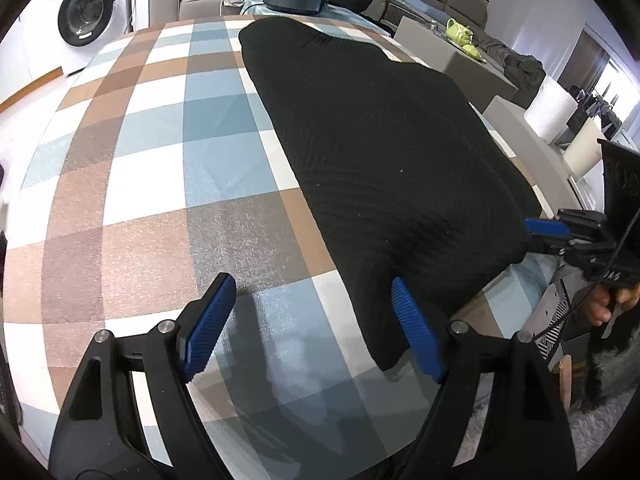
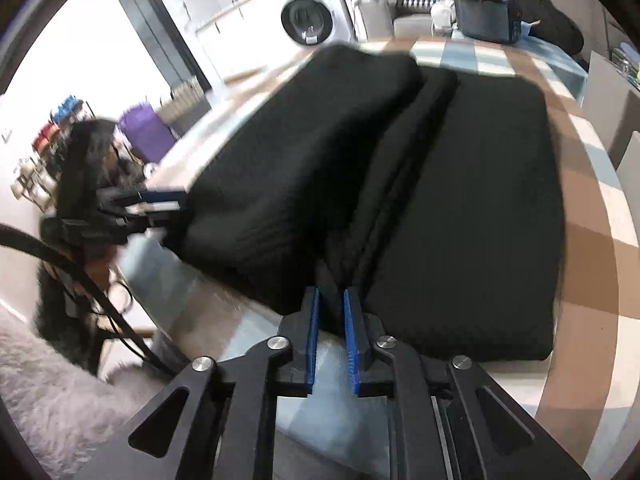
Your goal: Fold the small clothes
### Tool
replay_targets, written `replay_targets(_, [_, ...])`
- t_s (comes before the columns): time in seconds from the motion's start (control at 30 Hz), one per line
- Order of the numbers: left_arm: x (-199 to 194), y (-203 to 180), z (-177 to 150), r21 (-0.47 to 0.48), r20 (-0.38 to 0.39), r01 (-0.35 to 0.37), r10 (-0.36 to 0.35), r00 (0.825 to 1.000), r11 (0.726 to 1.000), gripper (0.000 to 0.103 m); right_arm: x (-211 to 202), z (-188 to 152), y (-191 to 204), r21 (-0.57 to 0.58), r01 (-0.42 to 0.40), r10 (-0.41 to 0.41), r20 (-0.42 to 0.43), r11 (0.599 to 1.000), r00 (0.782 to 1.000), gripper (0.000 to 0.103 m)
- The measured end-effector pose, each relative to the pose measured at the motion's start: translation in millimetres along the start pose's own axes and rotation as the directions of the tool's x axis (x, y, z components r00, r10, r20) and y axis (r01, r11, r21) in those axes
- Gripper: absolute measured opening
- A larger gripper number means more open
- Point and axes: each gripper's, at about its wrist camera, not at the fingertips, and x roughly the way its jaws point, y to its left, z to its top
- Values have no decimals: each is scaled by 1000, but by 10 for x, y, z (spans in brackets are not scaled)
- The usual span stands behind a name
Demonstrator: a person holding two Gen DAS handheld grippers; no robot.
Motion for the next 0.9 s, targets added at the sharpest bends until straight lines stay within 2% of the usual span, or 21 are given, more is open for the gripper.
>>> replay_targets(0.1, [-87,28,14,-17,30,15,-14,999,1000,78,-142,65,-71,37,-54,52,61,998,997,29])
replay_targets(0.2, [-169,69,61,-52,64,49,-46,997,997,78,-50,129,-13,96,-125,115,102,987,988,33])
replay_targets(0.27, [-176,46,95,-52,70,49,-45,997,997,78,72,173,30,104,-166,157,86,981,984,33])
replay_targets(0.37, [-158,-40,126,-33,73,54,-52,996,998,78,211,158,184,65,-172,169,40,983,985,33])
replay_targets(0.4, [-139,-85,139,-25,69,66,-64,996,998,78,281,128,235,47,-156,155,12,987,988,33])
replay_targets(0.47, [-93,-181,166,-6,67,72,-72,995,997,78,445,29,328,-13,-62,61,-76,998,995,31])
replay_targets(0.53, [-75,-270,198,14,70,86,-86,994,996,78,436,-36,429,-88,-10,2,-85,996,996,29])
replay_targets(0.6, [-67,-352,240,29,78,106,-108,991,994,78,380,-53,459,-100,7,-17,-104,995,994,30])
replay_targets(0.67, [-58,-429,269,51,85,112,-116,990,992,78,286,-60,434,-85,-23,15,-88,996,996,30])
replay_targets(0.73, [5,-501,283,85,66,94,-100,993,992,78,144,-30,349,-39,-66,65,-31,997,997,30])
replay_targets(0.8, [104,-536,260,102,24,67,-70,997,993,78,68,49,216,41,-121,120,30,992,992,36])
replay_targets(0.9, [203,-527,165,109,-29,48,-45,999,993,78,119,224,-1,164,-141,128,89,976,988,38])
